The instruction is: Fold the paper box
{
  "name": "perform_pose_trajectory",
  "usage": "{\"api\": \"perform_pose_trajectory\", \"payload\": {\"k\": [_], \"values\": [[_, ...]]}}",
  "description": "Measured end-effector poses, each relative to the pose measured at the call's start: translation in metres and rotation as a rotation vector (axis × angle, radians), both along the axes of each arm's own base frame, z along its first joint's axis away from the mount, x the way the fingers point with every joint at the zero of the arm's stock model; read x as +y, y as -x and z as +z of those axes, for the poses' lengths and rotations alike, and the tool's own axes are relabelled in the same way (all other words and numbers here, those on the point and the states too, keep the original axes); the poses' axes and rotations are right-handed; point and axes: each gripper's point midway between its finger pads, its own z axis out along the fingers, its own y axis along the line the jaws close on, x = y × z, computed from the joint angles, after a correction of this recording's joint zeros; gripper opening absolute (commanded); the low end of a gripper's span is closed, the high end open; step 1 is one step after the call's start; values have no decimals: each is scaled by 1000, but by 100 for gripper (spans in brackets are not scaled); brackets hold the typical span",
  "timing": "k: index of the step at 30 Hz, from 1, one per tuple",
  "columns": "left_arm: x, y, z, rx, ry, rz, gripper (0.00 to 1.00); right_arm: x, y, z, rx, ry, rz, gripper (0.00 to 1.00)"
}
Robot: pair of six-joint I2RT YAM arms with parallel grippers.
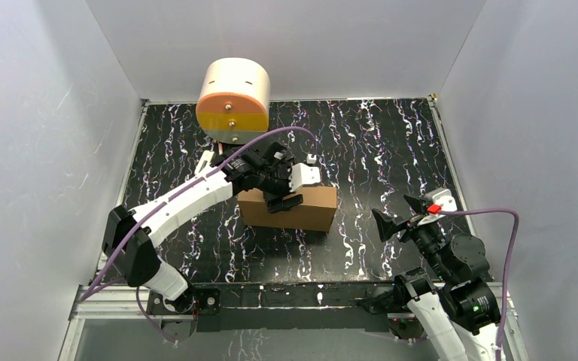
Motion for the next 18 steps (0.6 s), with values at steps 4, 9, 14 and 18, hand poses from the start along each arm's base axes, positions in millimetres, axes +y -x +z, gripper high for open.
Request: {"api": "perform_pose_trajectory", "payload": {"k": [4, 9, 14, 18], "values": [[-6, -4, 7, -91, -1, -20, 44, -1, 0, 2, -7, -4, -3, 98], [-10, -17, 24, -264, 34, -12, 42, -2, 0, 2, -9, -9, -13, 97], [-14, -36, 27, -454, 65, 10, 42, -6, 0, 4, -17, -15, -36, 97], [-16, -52, 17, -575, 58, 38, 43, -8, 0, 4, -20, -17, -44, 97]]}}
